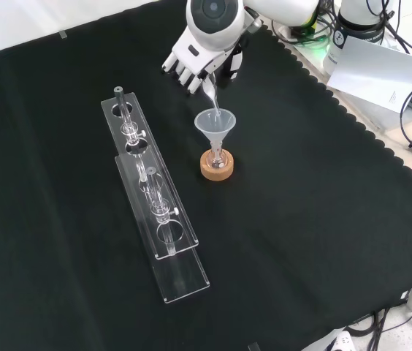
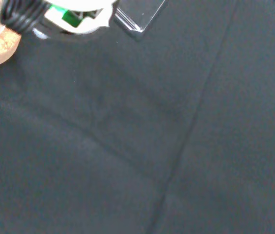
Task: Pour all the NaCl from the weighing funnel into the round-bottom flask.
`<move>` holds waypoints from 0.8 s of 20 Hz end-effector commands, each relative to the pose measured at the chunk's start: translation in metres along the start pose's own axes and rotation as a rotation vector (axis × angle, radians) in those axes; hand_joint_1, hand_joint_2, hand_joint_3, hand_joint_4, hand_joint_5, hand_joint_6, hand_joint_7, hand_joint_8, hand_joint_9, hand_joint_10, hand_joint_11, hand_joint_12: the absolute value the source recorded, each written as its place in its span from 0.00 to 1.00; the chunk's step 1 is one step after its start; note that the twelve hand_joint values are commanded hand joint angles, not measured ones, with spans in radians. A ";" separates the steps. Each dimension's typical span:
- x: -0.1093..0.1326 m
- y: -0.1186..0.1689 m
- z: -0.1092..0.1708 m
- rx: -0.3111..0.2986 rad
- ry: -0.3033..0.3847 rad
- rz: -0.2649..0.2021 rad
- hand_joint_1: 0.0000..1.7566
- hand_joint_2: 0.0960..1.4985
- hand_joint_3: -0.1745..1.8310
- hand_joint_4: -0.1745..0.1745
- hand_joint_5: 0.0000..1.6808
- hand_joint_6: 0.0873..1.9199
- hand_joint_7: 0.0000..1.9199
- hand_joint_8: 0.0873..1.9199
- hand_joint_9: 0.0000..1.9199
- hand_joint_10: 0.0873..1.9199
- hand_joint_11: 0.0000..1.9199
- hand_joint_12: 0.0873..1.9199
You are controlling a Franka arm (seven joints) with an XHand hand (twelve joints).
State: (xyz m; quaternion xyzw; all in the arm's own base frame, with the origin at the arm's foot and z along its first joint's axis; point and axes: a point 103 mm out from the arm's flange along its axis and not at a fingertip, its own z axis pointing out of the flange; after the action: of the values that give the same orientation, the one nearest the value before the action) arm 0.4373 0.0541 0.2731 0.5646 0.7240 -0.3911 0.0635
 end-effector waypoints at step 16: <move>0.005 -0.001 -0.014 0.029 -0.090 0.021 0.62 0.43 0.46 0.93 0.65 0.51 0.39 0.35 0.48 0.25 0.23 0.65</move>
State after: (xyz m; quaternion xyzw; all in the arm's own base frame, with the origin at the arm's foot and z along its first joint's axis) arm 0.4396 0.0660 0.2803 0.5557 0.7123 -0.4194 0.0891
